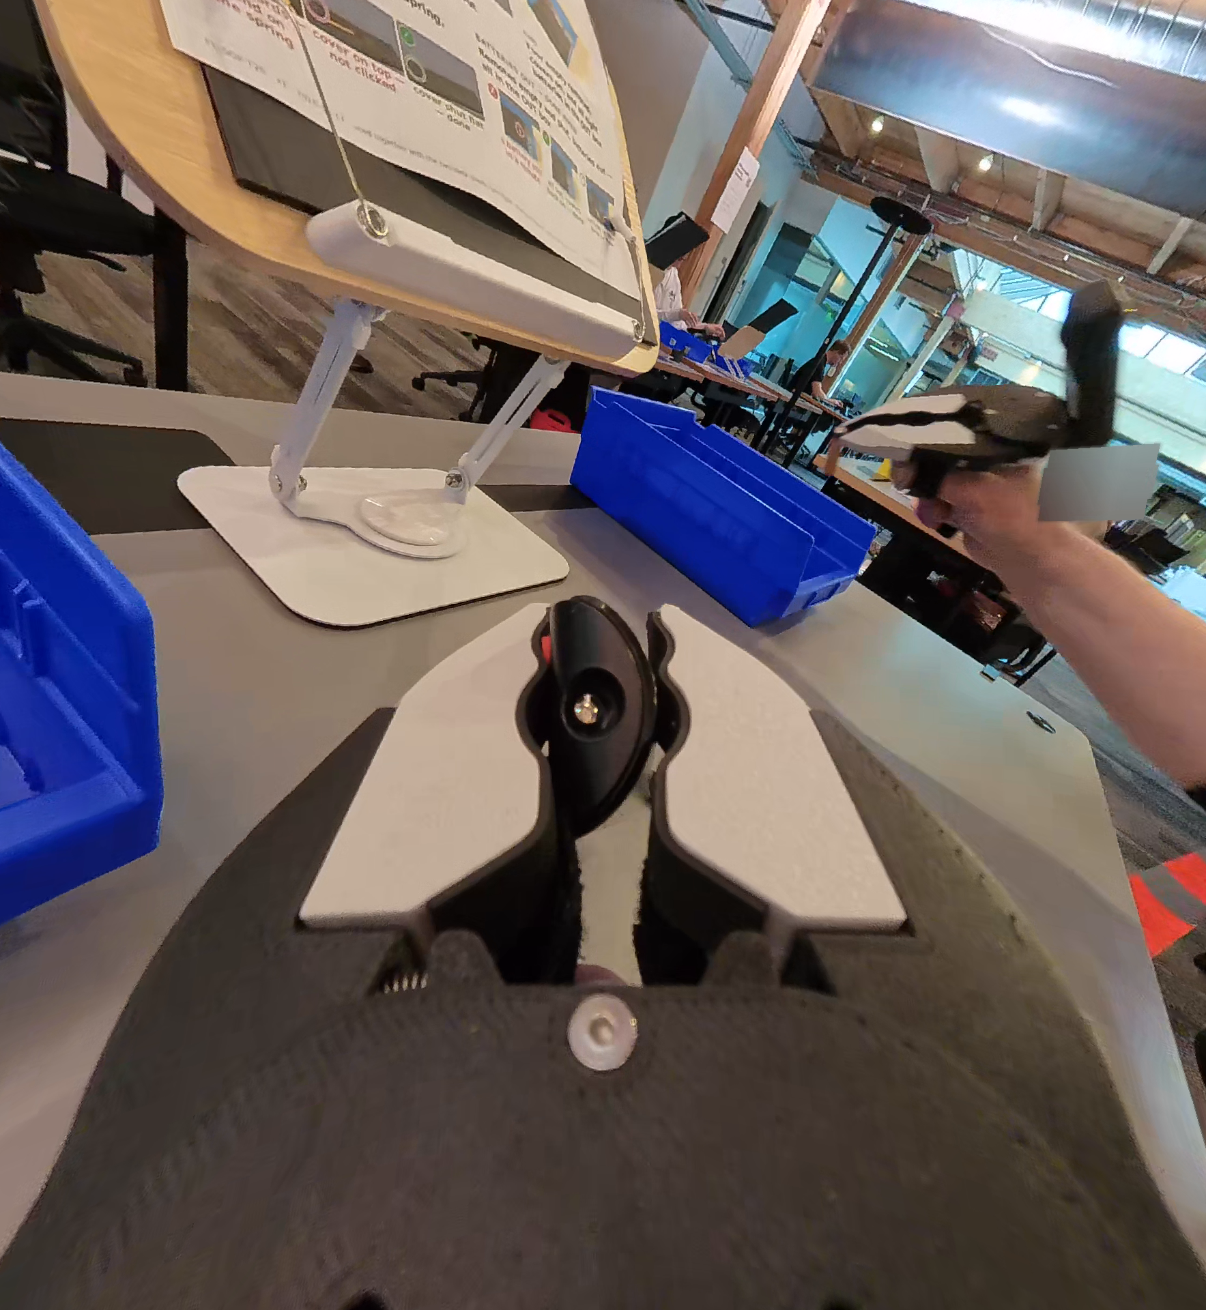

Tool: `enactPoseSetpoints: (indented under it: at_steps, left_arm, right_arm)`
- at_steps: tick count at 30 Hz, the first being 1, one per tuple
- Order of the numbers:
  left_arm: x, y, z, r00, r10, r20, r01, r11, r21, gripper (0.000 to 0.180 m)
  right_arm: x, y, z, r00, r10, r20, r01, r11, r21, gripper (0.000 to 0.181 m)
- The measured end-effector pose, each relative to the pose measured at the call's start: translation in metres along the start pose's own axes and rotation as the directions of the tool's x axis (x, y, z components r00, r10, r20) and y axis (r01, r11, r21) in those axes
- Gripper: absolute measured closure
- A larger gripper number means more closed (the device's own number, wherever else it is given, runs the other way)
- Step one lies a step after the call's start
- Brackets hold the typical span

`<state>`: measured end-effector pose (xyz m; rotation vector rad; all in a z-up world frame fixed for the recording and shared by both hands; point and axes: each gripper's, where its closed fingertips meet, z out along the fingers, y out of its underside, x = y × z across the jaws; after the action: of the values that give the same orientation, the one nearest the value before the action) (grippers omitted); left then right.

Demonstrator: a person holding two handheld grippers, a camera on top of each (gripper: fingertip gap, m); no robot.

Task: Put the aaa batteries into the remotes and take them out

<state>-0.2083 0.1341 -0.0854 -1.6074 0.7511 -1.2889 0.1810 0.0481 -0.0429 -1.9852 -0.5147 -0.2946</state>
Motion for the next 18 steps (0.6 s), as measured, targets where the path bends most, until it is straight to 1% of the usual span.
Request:
enactPoseSetpoints:
  at_steps: [3, 6, 8, 12, 18]
  left_arm:
    - [-0.005, 0.004, 0.001, 1.000, -0.019, 0.006, 0.019, 1.000, 0.002, 0.155]
    - [-0.010, 0.008, 0.002, 0.999, -0.037, 0.002, 0.037, 0.999, -0.004, 0.155]
    - [-0.012, 0.008, 0.001, 0.999, -0.046, -0.001, 0.046, 0.999, -0.001, 0.155]
    - [-0.016, 0.009, 0.002, 0.999, -0.044, 0.014, 0.044, 0.999, -0.002, 0.155]
    - [-0.015, 0.015, 0.006, 0.998, -0.056, 0.007, 0.056, 0.998, -0.018, 0.155]
  right_arm:
    - [0.034, 0.030, 0.046, 0.996, -0.070, 0.062, 0.078, 0.988, -0.135, 0.172]
    - [0.055, 0.063, 0.091, 0.975, -0.180, 0.129, 0.210, 0.936, -0.283, 0.172]
    - [0.060, 0.073, 0.118, 0.957, -0.222, 0.189, 0.272, 0.912, -0.306, 0.172]
    - [0.058, 0.076, 0.165, 0.933, -0.216, 0.288, 0.300, 0.908, -0.293, 0.172]
    - [0.050, 0.100, 0.213, 0.863, -0.318, 0.392, 0.459, 0.818, -0.347, 0.172]
